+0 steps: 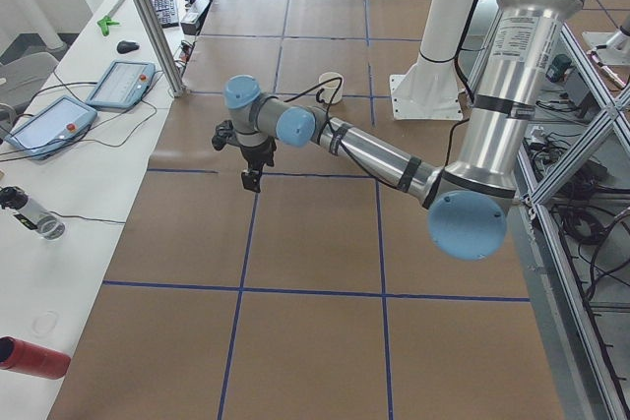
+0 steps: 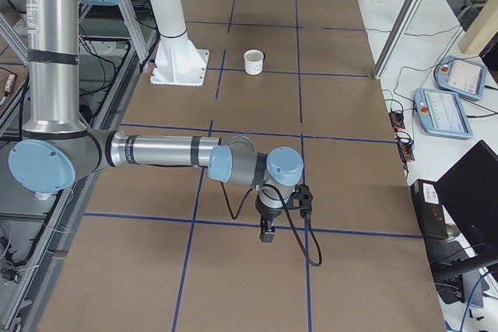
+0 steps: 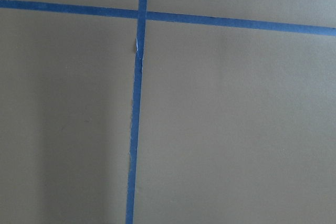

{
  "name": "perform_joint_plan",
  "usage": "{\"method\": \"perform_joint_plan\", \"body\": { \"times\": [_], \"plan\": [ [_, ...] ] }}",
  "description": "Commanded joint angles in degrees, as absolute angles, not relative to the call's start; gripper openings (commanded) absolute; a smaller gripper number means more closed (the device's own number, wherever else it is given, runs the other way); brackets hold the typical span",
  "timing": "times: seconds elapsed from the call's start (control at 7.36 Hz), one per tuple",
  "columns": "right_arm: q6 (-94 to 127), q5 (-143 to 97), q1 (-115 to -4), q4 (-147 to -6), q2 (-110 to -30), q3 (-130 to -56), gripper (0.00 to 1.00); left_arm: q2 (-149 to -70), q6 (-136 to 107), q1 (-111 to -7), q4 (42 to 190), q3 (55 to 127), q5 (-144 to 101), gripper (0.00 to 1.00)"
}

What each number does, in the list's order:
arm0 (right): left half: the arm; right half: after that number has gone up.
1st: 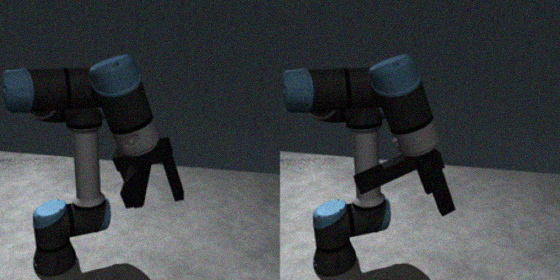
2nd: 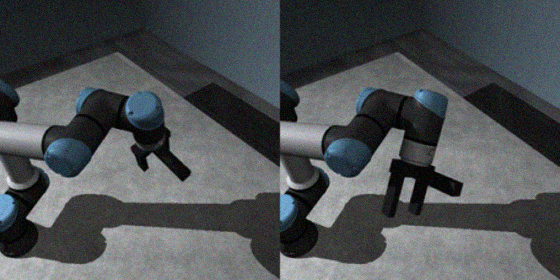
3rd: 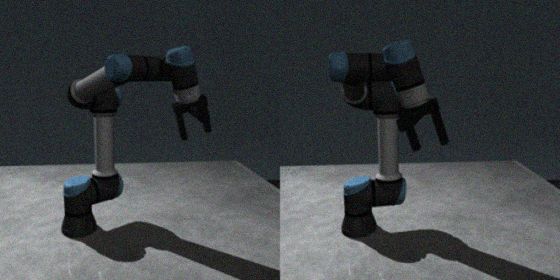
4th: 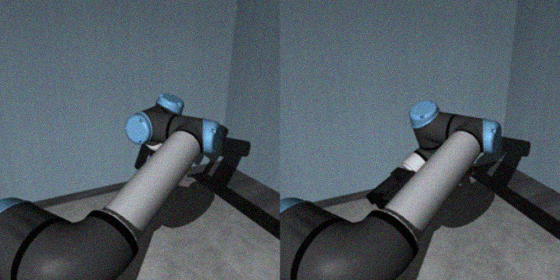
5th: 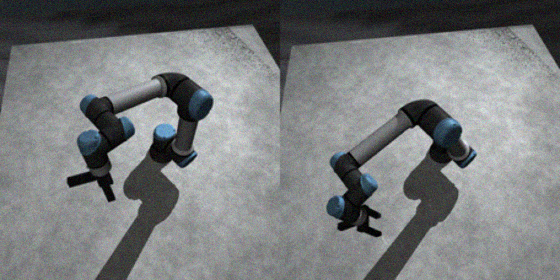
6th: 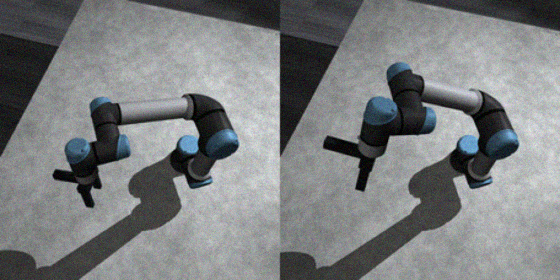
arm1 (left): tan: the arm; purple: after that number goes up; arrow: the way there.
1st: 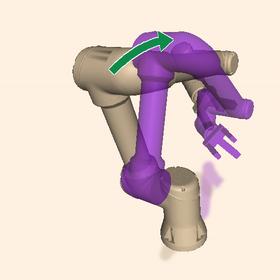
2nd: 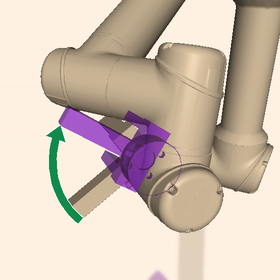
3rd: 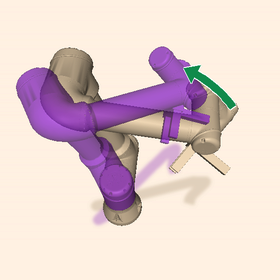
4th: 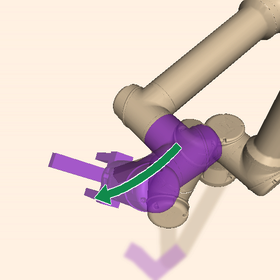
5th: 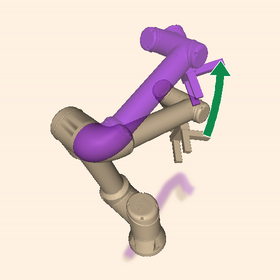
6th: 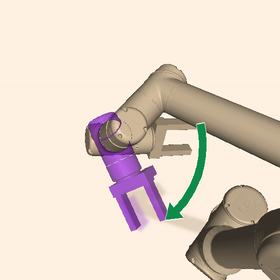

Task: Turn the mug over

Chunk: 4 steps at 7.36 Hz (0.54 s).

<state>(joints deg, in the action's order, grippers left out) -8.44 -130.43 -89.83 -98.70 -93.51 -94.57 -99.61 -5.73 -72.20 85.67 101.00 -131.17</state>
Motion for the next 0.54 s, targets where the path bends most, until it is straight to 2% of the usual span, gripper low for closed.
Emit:
{"method": "perform_joint_plan", "body": {
  "times": [0.0, 0.14, 0.41],
  "plan": [
    [-8.4, -130.4, -89.8, -98.7, -93.5, -94.6, 1.0, -93.0, 10.6, -83.9, 85.7, 97.4, -128.1, 1.0],
    [-8.4, -130.4, -89.8, -98.7, -93.5, -94.6, 1.0, -90.4, 10.9, -88.7, 85.8, 97.3, -128.1, 1.0],
    [-8.4, -130.4, -89.8, -98.7, -93.5, -94.6, 1.0, -88.5, 11.0, -90.4, 86.0, 97.3, -128.8, 1.0]
  ]
}}
